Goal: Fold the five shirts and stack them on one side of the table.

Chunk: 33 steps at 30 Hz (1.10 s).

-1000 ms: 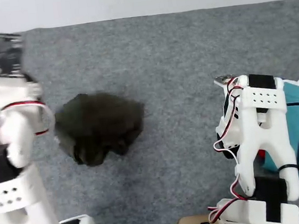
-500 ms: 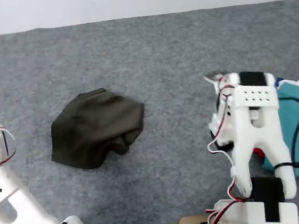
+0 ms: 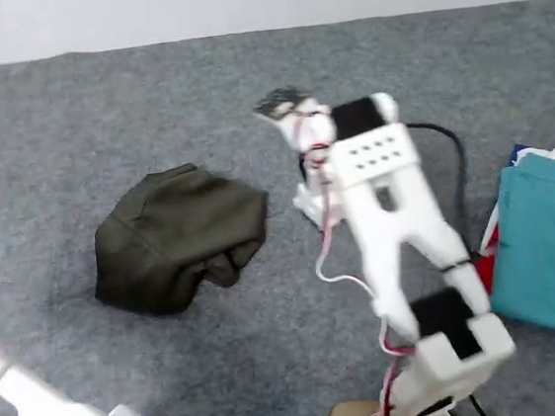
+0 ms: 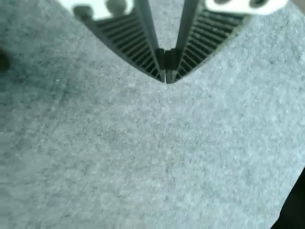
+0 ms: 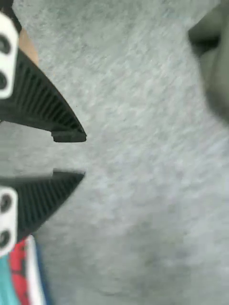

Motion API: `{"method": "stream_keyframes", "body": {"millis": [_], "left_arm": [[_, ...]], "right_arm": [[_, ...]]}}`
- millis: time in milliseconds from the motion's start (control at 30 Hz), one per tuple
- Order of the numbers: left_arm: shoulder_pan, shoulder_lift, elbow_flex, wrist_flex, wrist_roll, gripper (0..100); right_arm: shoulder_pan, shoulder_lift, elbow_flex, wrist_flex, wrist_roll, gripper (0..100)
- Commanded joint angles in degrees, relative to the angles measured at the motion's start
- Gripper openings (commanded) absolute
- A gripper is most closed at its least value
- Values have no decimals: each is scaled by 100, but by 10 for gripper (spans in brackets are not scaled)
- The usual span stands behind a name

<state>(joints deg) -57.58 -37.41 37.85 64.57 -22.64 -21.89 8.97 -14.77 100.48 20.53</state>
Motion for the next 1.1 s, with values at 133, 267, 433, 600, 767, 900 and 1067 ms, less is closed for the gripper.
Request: {"method": "stream_keyframes", "body": {"millis": [133, 267, 433, 600, 767, 900, 1067], "left_arm": [[-105, -97, -13, -70, -35, 8], [-79, -132, 180, -79, -26, 8], [-105, -132, 259, -70, -18, 8], [-105, -132, 259, -70, -18, 8], [-105, -132, 268, -70, -18, 8], [-70, -132, 268, -70, -18, 8], [-62, -132, 268, -70, -9, 8]], "right_arm": [[-1244, 1121, -1512, 215, -62, 193], [-1692, 1763, -1899, 198, -53, 194], [-1807, 2677, -2303, 22, -26, 192], [-1771, 3538, -3015, -277, -26, 190], [-1578, 4303, -4053, -338, -18, 77], [-1288, 4558, -5196, -48, -18, 17], [-1015, 4532, -6734, 224, 580, 9]]}}
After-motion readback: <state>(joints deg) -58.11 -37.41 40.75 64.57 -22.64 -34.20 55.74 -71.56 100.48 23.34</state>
